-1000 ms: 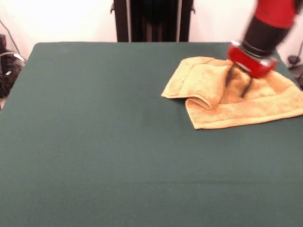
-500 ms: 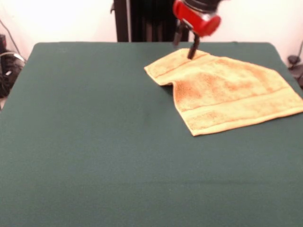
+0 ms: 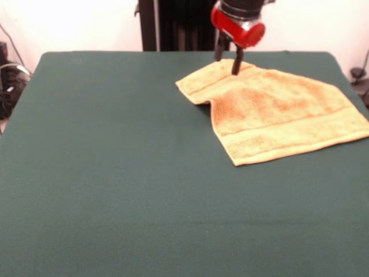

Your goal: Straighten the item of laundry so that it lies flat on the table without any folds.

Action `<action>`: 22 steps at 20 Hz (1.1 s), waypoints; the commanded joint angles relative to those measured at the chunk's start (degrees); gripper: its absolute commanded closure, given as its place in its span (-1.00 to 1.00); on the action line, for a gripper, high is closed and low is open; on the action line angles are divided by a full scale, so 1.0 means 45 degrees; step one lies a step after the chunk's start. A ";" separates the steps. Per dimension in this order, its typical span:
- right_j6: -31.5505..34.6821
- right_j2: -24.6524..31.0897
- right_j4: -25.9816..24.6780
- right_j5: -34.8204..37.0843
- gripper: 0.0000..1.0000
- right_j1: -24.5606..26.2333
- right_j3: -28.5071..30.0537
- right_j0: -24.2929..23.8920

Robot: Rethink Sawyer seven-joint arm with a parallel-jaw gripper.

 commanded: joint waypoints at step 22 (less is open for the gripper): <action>-0.1363 0.1311 -0.3361 0.5897 -1.00 -0.1804 -0.1603 -0.0316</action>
